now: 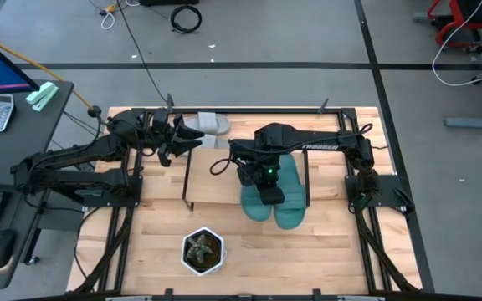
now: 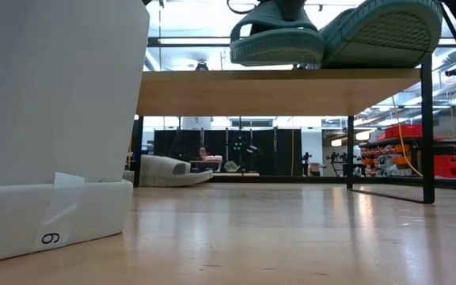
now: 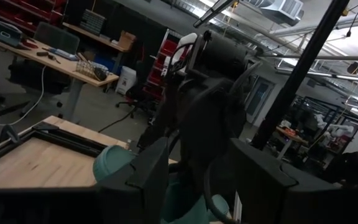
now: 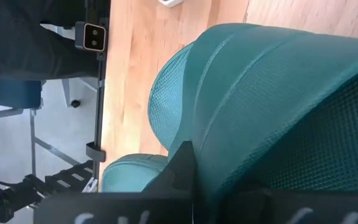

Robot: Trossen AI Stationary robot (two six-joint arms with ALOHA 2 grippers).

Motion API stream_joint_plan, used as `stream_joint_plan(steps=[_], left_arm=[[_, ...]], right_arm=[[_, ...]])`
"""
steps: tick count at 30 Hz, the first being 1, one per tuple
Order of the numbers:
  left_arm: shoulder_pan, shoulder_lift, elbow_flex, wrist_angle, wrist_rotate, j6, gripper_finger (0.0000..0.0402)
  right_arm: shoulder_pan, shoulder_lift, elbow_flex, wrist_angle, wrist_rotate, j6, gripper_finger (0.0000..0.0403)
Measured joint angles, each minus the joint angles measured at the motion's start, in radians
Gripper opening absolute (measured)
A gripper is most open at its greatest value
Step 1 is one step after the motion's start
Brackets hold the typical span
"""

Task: Pick and place slides into the shelf
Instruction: Put the green slide on the shelf

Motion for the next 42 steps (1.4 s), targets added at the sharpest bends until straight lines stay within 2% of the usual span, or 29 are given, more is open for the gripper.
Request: stream_joint_plan(steps=[11,23,36,42], left_arm=[[0.000,0.000,0.000,-0.005,0.017,0.000,0.0172],[0.000,0.000,0.000,-0.081,0.045,0.000,0.0172],[0.000,0.000,0.000,-0.086,0.052,0.000,0.0172],[0.000,0.000,0.000,-0.086,0.052,0.000,0.0172]], right_arm=[[0.002,0.000,0.000,0.007,-0.025,-0.005,0.0010],[0.001,0.001,0.000,0.009,-0.045,-0.007,0.0010],[-0.001,0.002,0.000,0.018,-0.044,-0.010,0.0024],[0.001,0.002,0.000,0.021,-0.044,-0.010,0.0048]])
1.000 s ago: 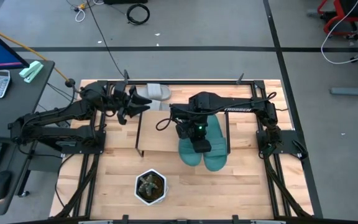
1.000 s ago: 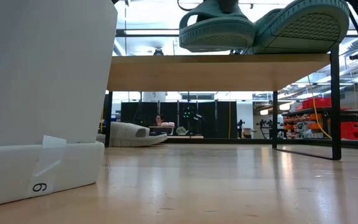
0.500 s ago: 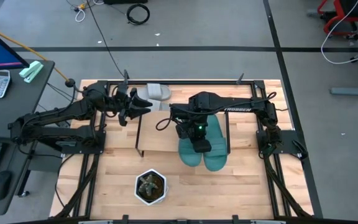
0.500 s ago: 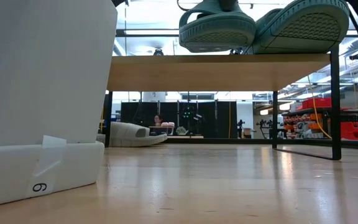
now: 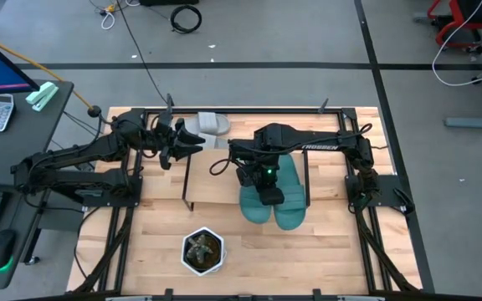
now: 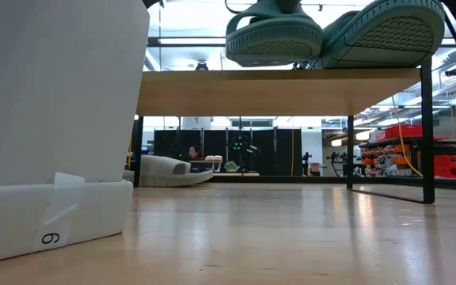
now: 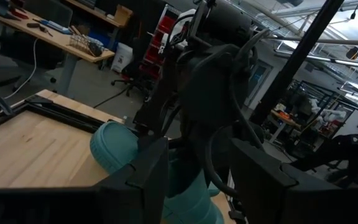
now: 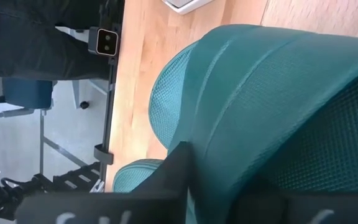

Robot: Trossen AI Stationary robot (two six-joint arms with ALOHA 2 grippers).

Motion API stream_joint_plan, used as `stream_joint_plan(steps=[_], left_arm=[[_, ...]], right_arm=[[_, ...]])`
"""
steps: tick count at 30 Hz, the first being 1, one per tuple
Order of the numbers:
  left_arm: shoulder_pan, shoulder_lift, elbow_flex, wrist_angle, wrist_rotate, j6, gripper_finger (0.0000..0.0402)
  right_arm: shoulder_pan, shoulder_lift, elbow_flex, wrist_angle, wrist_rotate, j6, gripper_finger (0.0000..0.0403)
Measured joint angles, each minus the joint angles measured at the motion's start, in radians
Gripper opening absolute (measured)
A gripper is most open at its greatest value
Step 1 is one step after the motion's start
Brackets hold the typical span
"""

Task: Pick and place slides into the shelf
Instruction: Put the green slide on the shelf

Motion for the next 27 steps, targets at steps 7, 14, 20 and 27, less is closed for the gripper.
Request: stream_joint_plan(steps=[7,14,20,27], left_arm=[[0.000,0.000,0.000,0.000,0.000,0.000,0.0172],[0.000,0.000,0.000,0.000,0.000,0.000,0.0172],[0.000,0.000,0.000,0.000,0.000,0.008,0.0172],[0.000,0.000,0.000,0.000,0.000,0.009,0.0172]], right_arm=[[0.000,0.000,0.000,0.002,0.028,0.002,0.0079],[0.001,0.001,0.000,0.000,0.030,0.010,0.0094],[0.001,0.001,0.000,0.000,0.031,0.011,0.0103],[0.001,0.001,0.000,0.000,0.030,0.011,0.0118]])
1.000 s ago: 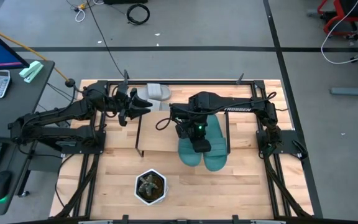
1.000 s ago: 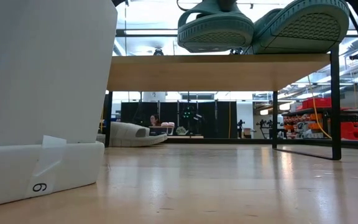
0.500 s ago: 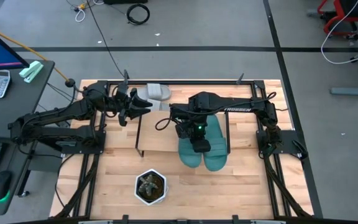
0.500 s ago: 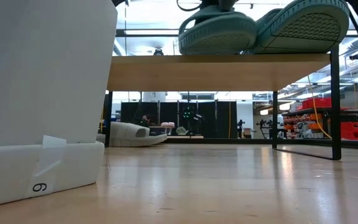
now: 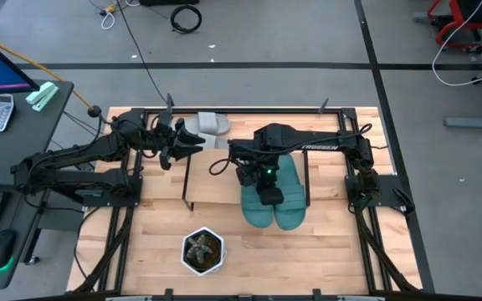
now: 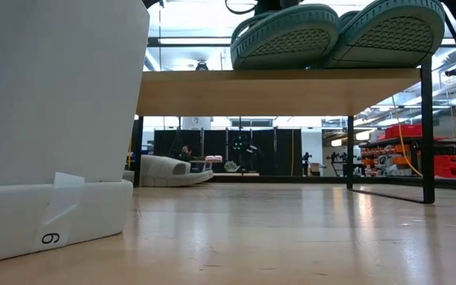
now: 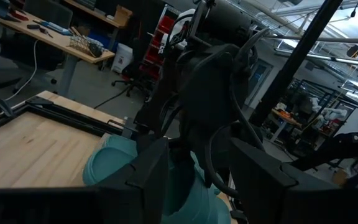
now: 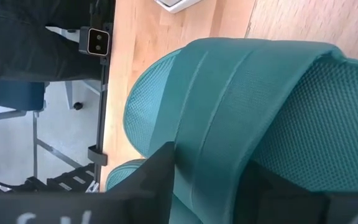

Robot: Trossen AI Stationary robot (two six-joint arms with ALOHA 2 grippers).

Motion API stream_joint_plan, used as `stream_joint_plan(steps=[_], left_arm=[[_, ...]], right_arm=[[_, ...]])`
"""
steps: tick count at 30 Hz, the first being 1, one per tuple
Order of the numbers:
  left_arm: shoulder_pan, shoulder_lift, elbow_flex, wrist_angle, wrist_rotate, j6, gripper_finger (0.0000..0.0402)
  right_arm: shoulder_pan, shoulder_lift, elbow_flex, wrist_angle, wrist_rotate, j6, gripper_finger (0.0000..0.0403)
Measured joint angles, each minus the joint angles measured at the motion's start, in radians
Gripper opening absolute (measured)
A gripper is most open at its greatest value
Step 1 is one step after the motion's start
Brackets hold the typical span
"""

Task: Pick and place slides into the shelf
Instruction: Put the green slide on the shelf

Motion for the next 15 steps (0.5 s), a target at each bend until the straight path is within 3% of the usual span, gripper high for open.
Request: stream_joint_plan(steps=[15], left_arm=[[0.000,0.000,-0.001,0.000,0.000,-0.001,0.0172]], right_arm=[[-0.001,0.000,0.000,0.024,-0.002,0.020,0.0123]])
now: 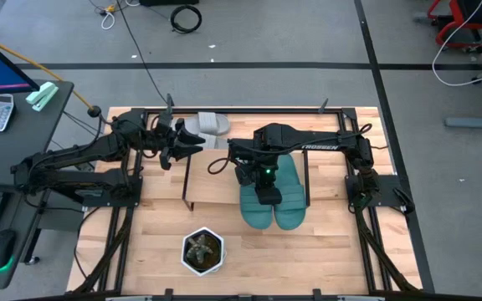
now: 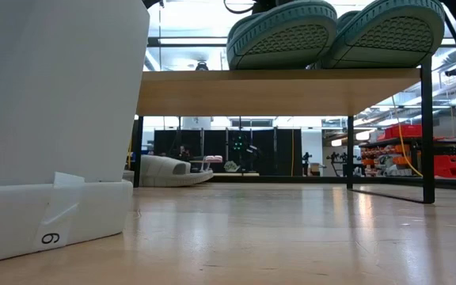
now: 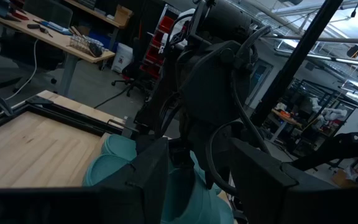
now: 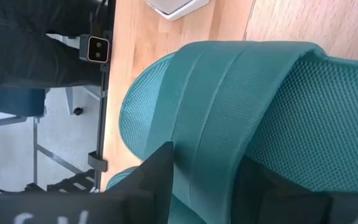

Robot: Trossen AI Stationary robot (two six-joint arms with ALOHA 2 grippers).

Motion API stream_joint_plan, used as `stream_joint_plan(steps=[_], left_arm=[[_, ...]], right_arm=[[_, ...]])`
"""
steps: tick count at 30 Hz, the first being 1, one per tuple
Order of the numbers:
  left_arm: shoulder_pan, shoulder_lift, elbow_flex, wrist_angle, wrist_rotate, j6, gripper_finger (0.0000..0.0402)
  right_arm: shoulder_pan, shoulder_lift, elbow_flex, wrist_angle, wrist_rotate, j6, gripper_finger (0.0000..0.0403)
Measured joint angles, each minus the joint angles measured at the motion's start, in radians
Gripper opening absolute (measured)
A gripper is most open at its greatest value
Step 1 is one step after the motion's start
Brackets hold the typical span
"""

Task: Pick and place slides into the shelf
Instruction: Put the green slide on the shelf

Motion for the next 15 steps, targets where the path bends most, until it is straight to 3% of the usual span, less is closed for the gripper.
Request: stream_joint_plan(steps=[15], left_arm=[[0.000,0.000,0.000,0.000,0.000,-0.001,0.0172]], right_arm=[[0.000,0.000,0.000,-0.003,0.000,0.046,0.0123]])
